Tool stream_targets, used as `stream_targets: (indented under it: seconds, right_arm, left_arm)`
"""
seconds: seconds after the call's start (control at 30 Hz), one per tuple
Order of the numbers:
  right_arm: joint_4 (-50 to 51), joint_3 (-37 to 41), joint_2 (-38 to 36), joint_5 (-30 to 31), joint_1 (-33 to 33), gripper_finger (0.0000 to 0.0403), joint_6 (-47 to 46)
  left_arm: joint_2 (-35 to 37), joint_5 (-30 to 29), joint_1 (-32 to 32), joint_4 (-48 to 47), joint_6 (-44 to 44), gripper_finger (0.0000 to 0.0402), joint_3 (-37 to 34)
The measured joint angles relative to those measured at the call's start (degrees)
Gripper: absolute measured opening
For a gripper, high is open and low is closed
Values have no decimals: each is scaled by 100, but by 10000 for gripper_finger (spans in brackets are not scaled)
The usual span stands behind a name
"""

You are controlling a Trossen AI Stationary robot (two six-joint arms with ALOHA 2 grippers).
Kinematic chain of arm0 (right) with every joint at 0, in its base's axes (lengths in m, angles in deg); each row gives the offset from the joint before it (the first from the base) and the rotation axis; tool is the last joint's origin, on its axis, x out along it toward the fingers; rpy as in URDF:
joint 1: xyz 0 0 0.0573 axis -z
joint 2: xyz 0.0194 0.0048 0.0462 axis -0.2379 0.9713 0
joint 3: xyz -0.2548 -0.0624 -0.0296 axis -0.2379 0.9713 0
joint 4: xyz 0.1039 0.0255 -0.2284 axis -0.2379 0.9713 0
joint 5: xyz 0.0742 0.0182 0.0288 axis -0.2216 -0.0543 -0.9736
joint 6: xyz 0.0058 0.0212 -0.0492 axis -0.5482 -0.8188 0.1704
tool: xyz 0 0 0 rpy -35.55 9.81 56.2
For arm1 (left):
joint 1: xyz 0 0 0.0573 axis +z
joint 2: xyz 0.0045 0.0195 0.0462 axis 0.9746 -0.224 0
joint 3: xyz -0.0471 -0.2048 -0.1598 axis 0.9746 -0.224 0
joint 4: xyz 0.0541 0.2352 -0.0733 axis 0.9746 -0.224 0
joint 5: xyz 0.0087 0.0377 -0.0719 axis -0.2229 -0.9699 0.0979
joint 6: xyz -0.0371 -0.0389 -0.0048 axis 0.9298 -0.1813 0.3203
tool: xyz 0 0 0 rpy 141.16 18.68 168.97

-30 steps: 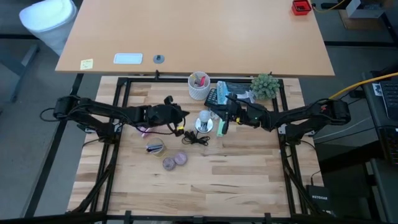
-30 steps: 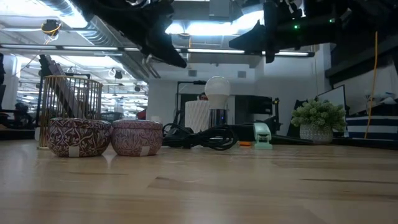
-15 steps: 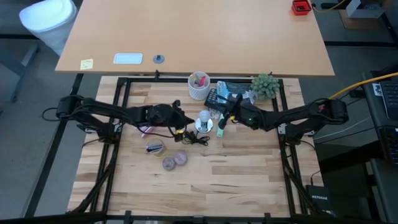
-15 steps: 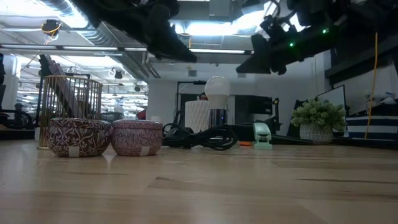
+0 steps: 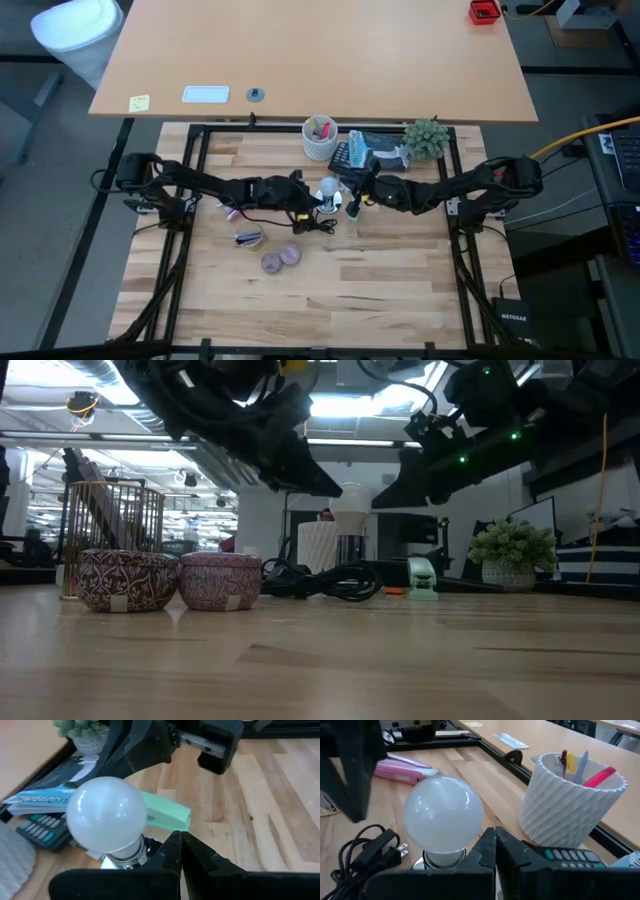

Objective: Screw lightbulb
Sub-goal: Insert the white lightbulb into the silver lamp

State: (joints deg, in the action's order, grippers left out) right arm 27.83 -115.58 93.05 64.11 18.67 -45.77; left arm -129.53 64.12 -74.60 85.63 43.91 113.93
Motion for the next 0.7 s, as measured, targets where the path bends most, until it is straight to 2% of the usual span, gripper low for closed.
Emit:
stream_targets:
  seconds: [0.13,0.27,0.57,0.7]
  right_arm:
    - [-17,0,0,-17,-6,3,-4]
    - [-26,0,0,-420,-6,3,-9]
    - [-25,4,0,-821,9,3,-10]
    - [-6,4,-4,-961,9,3,-9]
  left_arm:
    - [-2,-406,6,-6,-6,0,0]
    - [-4,-801,14,-20,-12,0,0]
    - [-2,-865,192,-44,121,0,0]
    - [-2,-1084,229,-81,135,0,-3]
